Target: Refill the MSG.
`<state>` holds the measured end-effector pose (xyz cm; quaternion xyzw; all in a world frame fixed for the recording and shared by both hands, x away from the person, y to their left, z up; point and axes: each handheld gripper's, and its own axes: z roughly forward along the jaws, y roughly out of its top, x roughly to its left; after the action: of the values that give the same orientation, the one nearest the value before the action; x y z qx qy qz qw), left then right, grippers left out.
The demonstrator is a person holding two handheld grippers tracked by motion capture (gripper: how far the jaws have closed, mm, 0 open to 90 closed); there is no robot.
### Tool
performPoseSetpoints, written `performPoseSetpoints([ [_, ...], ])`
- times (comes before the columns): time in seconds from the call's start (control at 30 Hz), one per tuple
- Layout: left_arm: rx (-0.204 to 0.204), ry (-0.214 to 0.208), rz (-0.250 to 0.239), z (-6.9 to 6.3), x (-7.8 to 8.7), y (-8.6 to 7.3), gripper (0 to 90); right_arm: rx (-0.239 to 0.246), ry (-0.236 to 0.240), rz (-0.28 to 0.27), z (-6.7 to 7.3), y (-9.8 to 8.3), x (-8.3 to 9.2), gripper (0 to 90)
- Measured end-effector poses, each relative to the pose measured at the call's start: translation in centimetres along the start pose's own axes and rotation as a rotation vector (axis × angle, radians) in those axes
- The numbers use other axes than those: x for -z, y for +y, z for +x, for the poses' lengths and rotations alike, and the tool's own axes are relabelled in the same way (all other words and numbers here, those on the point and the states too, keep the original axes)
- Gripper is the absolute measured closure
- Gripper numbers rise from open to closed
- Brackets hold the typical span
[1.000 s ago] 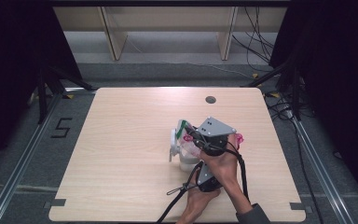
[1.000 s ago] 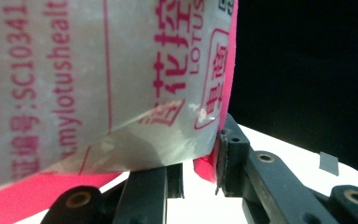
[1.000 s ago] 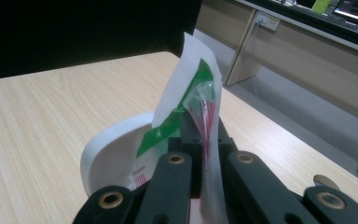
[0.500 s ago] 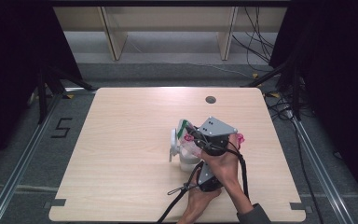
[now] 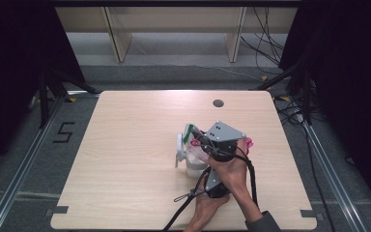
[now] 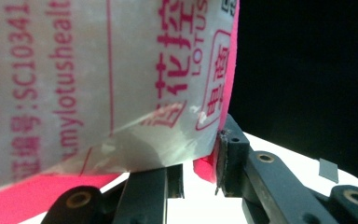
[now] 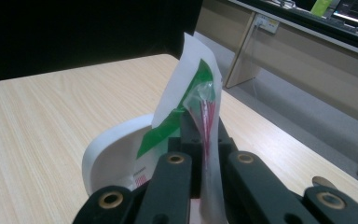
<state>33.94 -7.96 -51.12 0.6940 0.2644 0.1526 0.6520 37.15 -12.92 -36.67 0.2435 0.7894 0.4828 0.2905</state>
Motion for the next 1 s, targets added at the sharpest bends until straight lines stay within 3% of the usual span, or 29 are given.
performPoseSetpoints([
  [0.03, 0.003, -0.001, 0.001, -0.01, -0.01, -0.04, 75.3, -0.014, -0.004, 0.007, 0.09, -0.03, -0.05, 89.7],
  [0.07, -0.004, -0.033, 0.012, 0.12, -0.16, -0.01, 75.2, -0.007, -0.004, 0.004, -0.03, -0.09, -0.1, 89.7],
  [0.1, -0.008, -0.009, 0.004, 0.12, -0.04, -0.03, 75.3, -0.029, 0.01, 0.013, 0.09, -0.08, -0.08, 89.7],
  [0.13, 0.006, -0.001, 0.003, 0.06, 0.01, 0.01, 75.3, -0.018, 0.009, 0.007, 0.06, -0.06, -0.06, 89.7],
  [0.17, 0.009, -0.038, -0.006, 0.17, -0.22, 0.0, 75.3, -0.032, -0.005, 0.003, 0.26, -0.01, 0.01, 89.7],
  [0.23, 0.056, -0.069, 0.006, -0.14, -0.2, -0.12, 75.3, 0.004, 0.009, 0.0, 0.13, 0.03, -0.03, 89.7],
  [0.47, 0.041, -0.061, 0.007, -0.08, -0.18, -0.04, 75.3, -0.012, 0.008, 0.008, 0.2, 0.06, -0.01, 89.7],
  [0.5, 0.01, 0.021, -0.002, 0.1, 0.04, 0.03, 75.3, -0.012, 0.001, 0.006, 0.23, 0.03, -0.09, 89.7],
  [0.53, 0.025, 0.034, -0.012, 0.04, -0.03, 0.0, 75.3, 0.003, 0.006, 0.005, 0.24, 0.04, -0.18, 89.7],
  [0.57, 0.017, -0.024, -0.019, 0.17, -0.24, -0.03, 75.4, 0.006, 0.008, 0.005, 0.28, 0.08, -0.15, 89.7],
  [0.63, -0.007, -0.025, 0.0, 0.28, -0.08, 0.03, 75.4, 0.006, 0.013, -0.001, 0.27, 0.15, -0.06, 89.7],
  [0.7, 0.008, -0.02, -0.013, 0.16, -0.09, 0.03, 75.4, 0.01, 0.012, 0.002, 0.25, 0.1, -0.2, 89.7],
  [1.0, -0.001, -0.02, -0.007, 0.27, -0.11, 0.0, 75.4, 0.004, 0.022, 0.013, 0.36, 0.07, -0.2, 89.7],
])
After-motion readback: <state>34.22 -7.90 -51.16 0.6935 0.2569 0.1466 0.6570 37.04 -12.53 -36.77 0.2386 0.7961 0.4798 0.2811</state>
